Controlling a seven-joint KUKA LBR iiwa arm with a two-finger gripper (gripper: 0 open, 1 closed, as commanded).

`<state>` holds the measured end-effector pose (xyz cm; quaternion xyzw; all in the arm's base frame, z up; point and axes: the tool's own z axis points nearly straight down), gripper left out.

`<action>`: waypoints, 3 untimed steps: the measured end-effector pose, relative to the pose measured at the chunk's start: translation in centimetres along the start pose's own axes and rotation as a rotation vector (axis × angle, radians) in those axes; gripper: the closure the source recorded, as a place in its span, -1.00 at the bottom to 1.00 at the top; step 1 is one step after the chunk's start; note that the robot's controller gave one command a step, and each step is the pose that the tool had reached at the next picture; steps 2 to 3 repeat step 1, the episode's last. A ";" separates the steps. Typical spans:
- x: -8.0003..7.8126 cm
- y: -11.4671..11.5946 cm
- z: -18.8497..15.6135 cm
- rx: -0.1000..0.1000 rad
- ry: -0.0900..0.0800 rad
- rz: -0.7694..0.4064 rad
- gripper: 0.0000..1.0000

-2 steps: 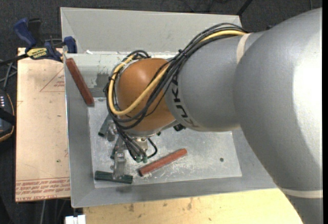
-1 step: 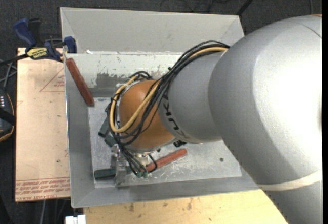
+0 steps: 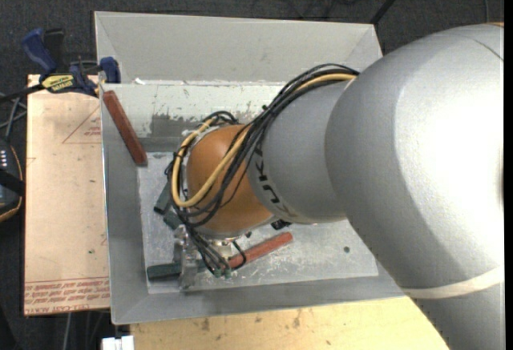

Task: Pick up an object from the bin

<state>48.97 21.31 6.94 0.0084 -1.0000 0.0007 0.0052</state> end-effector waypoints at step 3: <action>-1.2 -0.5 -16.0 -0.004 -0.016 -0.008 1.00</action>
Offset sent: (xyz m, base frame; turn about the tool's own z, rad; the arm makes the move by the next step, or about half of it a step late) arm 0.0000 0.0000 0.0000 0.0000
